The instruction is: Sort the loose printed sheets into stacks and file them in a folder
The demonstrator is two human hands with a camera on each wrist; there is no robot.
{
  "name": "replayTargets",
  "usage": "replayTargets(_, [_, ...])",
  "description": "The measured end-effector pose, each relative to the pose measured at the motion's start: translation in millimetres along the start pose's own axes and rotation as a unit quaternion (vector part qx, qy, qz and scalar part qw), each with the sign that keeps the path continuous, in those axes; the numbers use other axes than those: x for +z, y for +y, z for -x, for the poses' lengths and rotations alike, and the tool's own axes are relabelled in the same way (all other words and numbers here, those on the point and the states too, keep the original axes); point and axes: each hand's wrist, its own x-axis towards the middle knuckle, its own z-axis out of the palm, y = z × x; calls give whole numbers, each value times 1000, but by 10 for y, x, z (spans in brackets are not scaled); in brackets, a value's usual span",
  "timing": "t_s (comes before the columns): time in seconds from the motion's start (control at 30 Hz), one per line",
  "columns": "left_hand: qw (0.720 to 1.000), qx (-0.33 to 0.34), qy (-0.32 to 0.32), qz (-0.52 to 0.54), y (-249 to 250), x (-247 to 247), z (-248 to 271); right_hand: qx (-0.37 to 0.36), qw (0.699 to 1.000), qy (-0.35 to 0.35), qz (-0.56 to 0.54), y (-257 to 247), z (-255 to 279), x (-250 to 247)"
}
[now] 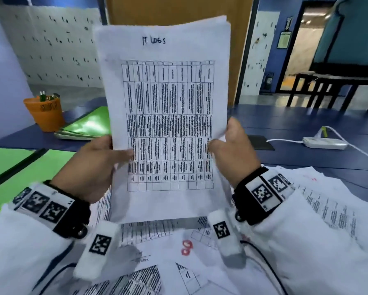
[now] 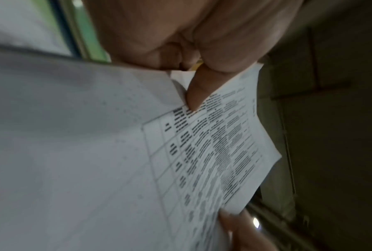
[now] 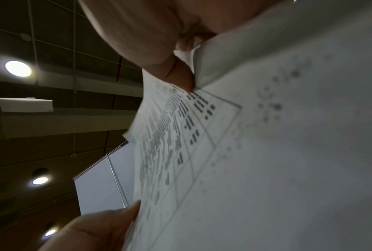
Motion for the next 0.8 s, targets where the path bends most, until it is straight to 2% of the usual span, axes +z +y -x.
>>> replayTargets(0.13, [986,-80,-89,113,-134,-93,20,-9,1000,-16,-16,19,-24,-32])
replayTargets(0.2, [981,-87,-112,131,-251,-85,27,-19,1000,-22,12,-2,-29,-74])
replayTargets(0.33, [993,-44,-35,106,-347,60,17,-30,998,-53,-4,-3,1,-129])
replayTargets(0.4, [996,-38,-19,79,-376,55,12,-30,995,-83,37,-6,-29,-143])
replayTargets(0.53, [998,-19,18,65,-410,-25,-34,41,983,-152,96,-26,-195,-334])
replayTargets(0.6, [997,2,39,61,-400,-81,-90,43,977,-155,141,-29,-294,-571])
replayTargets(0.63, [997,10,51,59,-388,-101,-114,19,965,-164,202,-29,-322,-707])
replayTargets(0.67, [996,20,67,58,-362,-105,-110,-10,939,-190,287,-6,-333,-834])
replayTargets(0.73, [993,35,96,55,-360,-129,-117,-21,836,-279,471,129,-279,-1058])
replayTargets(0.77, [993,41,99,51,-374,-158,-137,-7,780,-325,535,221,-220,-1129])
replayTargets(0.8, [992,44,105,50,-387,-169,-150,5,737,-359,572,338,-150,-1177])
